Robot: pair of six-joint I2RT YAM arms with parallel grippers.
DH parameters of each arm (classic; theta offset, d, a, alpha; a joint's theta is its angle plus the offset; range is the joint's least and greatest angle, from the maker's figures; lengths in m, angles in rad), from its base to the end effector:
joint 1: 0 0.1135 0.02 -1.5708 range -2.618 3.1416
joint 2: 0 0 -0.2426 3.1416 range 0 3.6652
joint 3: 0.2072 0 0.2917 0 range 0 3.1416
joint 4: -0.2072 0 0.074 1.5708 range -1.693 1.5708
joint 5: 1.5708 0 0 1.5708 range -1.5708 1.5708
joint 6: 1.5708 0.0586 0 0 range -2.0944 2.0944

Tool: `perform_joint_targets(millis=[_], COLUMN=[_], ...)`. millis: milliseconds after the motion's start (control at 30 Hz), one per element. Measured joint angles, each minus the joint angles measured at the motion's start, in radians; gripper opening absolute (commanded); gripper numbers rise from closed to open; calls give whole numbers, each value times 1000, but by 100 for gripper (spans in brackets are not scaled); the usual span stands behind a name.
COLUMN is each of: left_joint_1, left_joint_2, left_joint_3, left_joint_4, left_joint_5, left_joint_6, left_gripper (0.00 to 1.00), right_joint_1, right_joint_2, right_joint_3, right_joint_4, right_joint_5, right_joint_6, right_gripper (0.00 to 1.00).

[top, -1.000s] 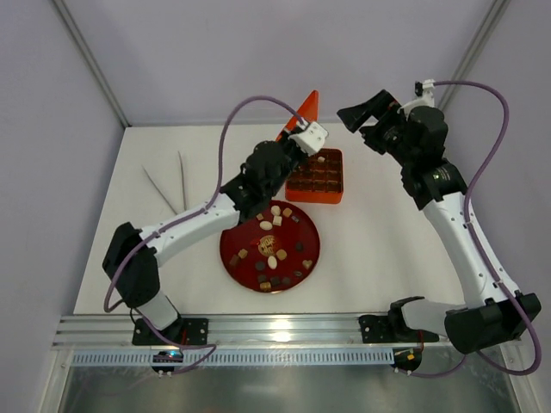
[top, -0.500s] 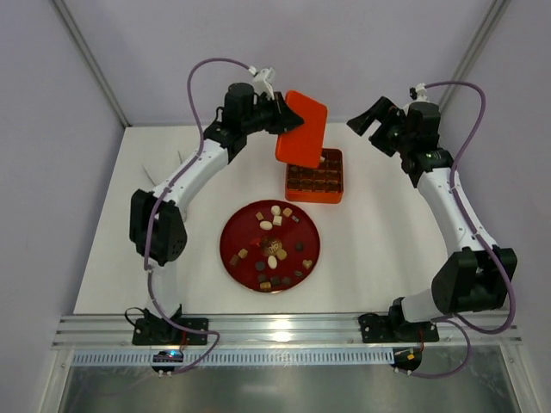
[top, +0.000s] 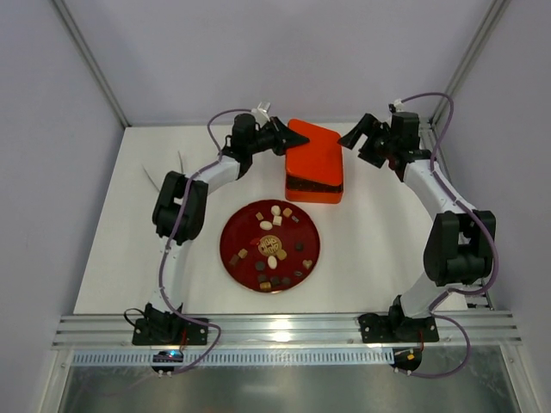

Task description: Pack the chocolate

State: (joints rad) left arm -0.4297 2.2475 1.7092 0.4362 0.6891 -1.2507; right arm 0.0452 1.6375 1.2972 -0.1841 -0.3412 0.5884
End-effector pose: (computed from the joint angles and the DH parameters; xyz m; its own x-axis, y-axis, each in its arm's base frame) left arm 0.4994 -0.2698 0.1957 -0.8802 -0.4025 -0.2515 0.1942 0.1782 -0.9647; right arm 0.4358 0.0393 0.2521 -0.6003 0.4964 -0.6271 0.0015 0.7847 0.6198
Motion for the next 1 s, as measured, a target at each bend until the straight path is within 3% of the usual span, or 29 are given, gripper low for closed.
perform_joint_targets(millis=[400,1000], left_joint_1=[7,21], left_joint_2=[147,250], left_joint_3=[1,40], left_joint_4=[225,285], left_joint_5=[-1,31], left_joint_6=[-159,-217], left_gripper=[1,10], right_joint_1=[-2,-1], right_joint_2=[123,212], right_joint_3=[0,22], right_joint_4=[37,58], right_joint_5=[-7,-24], right_joint_6=[0,1], right_gripper=[92,91])
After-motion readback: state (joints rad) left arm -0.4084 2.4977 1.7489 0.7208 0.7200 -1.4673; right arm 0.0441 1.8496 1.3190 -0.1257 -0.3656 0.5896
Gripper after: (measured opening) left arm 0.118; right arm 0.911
